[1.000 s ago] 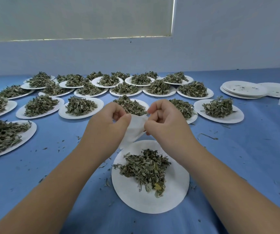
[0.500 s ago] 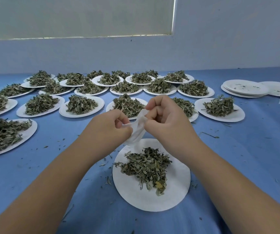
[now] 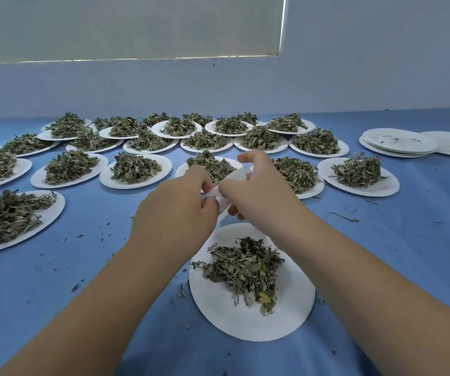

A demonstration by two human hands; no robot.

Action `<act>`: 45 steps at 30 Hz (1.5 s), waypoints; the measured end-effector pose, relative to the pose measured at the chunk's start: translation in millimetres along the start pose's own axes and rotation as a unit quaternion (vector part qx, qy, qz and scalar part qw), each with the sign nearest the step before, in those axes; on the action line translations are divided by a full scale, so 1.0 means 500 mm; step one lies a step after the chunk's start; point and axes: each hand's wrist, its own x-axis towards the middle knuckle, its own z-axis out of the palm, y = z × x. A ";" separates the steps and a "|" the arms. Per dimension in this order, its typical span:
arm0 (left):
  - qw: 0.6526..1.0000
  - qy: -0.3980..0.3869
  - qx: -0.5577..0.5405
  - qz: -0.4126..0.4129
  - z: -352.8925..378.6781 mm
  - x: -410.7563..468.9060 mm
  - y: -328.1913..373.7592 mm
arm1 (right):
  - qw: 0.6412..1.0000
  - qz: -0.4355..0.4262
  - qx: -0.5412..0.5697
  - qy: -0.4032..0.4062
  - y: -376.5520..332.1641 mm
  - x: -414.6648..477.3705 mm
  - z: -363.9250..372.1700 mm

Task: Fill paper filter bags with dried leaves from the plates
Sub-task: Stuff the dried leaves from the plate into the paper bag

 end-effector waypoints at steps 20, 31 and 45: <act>0.998 0.022 -0.047 -0.041 -0.030 0.013 -0.018 | 0.991 0.003 -0.106 -0.075 -0.013 0.010 0.006; 0.992 0.110 0.016 0.052 -0.048 0.000 0.000 | 0.997 -0.004 -0.075 -0.015 -0.007 0.026 0.000; 0.993 -0.006 -0.091 0.072 -0.021 0.006 -0.017 | 0.981 -0.011 -0.177 -0.078 0.024 0.012 -0.027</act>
